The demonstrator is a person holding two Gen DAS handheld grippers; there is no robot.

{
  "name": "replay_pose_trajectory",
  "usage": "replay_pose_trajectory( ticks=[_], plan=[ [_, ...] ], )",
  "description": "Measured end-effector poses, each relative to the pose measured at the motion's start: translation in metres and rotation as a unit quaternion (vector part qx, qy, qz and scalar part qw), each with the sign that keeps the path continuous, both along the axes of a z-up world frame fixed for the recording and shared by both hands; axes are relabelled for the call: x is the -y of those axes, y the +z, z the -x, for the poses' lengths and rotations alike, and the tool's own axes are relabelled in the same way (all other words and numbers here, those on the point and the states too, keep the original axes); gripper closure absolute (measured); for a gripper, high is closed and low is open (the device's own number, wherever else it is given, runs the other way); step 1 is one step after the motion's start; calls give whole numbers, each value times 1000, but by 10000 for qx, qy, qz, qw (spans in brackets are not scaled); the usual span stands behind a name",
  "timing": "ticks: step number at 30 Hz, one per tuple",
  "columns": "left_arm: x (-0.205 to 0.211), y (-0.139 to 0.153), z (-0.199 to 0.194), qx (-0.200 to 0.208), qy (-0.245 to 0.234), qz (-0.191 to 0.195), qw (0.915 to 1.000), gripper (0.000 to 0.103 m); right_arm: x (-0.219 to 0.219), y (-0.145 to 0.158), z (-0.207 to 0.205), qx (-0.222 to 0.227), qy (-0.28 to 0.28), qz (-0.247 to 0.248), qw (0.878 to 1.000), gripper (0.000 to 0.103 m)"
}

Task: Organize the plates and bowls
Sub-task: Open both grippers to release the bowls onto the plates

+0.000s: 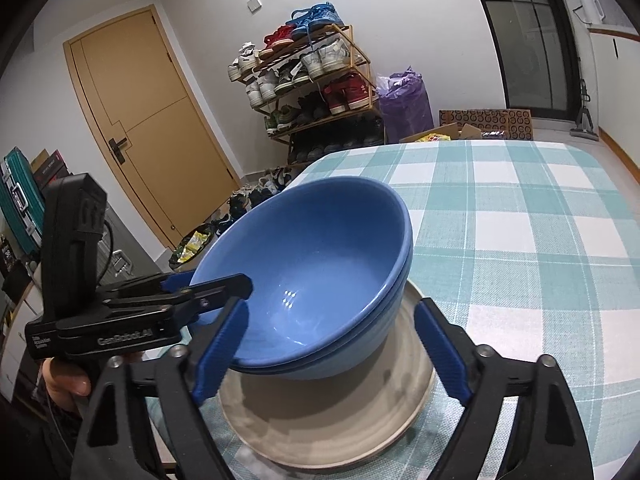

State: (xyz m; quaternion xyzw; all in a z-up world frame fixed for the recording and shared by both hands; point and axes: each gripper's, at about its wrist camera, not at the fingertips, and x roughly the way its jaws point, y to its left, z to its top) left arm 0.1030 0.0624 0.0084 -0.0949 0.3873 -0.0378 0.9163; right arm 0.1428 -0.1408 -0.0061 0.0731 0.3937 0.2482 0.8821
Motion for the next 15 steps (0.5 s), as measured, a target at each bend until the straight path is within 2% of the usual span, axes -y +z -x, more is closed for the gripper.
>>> replay_pose_trajectory(
  ticks=[4, 6, 10, 15],
  plan=[
    [-4, 7, 12, 169, -60, -95, 9998, 22, 4, 5, 0, 72, -34, 28, 10000, 8],
    [-6, 10, 20, 280, -39, -171, 9995, 13, 6, 9, 3, 130, -21, 34, 9999, 2],
    [-9, 10, 33, 563, 12, -298, 9980, 0, 6, 13, 11, 277, 74, 201, 9994, 1],
    [-12, 3, 48, 880, 124, -578, 9944, 0, 6, 18, 25, 557, 118, 359, 9977, 1]
  ],
)
